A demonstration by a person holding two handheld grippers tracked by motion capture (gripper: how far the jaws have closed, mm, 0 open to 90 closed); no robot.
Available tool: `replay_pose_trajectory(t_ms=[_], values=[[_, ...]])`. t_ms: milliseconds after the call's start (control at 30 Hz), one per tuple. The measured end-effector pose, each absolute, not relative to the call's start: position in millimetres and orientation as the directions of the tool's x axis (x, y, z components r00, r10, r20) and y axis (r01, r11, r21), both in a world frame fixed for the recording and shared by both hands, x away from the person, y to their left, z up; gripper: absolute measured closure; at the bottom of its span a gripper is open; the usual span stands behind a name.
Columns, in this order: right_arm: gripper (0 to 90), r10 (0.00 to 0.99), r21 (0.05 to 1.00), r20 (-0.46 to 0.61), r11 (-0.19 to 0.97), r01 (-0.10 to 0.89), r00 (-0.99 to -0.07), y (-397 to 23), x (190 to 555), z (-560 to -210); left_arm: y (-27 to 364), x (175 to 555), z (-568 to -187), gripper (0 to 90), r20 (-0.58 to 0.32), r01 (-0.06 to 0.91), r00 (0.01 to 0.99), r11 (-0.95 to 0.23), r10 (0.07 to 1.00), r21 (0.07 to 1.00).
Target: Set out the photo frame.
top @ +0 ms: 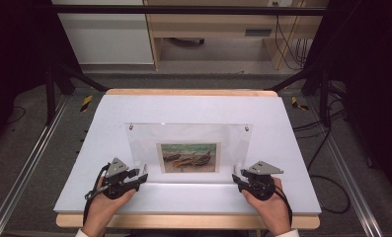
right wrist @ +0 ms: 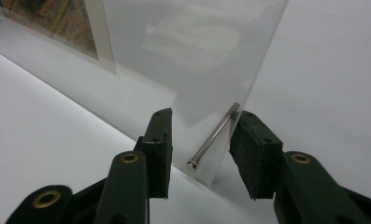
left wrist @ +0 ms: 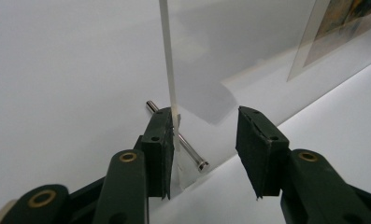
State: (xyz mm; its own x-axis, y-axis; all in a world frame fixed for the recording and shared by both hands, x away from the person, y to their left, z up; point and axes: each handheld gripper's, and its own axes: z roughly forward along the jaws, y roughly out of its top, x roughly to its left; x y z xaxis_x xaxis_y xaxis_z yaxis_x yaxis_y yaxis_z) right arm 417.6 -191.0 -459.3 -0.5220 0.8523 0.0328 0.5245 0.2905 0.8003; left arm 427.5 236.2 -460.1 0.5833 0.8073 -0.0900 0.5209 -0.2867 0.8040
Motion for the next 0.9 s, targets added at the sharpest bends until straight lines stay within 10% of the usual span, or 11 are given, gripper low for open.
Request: replay_pose_trajectory(t_ms=[900], values=[[10.1,0.87,0.843,-0.05,0.3,0.447,-0.491,-183.3,420.1,-453.7,231.4,429.1,-456.6,15.2,-0.081,0.463,0.593,-0.257,0.801,0.848]])
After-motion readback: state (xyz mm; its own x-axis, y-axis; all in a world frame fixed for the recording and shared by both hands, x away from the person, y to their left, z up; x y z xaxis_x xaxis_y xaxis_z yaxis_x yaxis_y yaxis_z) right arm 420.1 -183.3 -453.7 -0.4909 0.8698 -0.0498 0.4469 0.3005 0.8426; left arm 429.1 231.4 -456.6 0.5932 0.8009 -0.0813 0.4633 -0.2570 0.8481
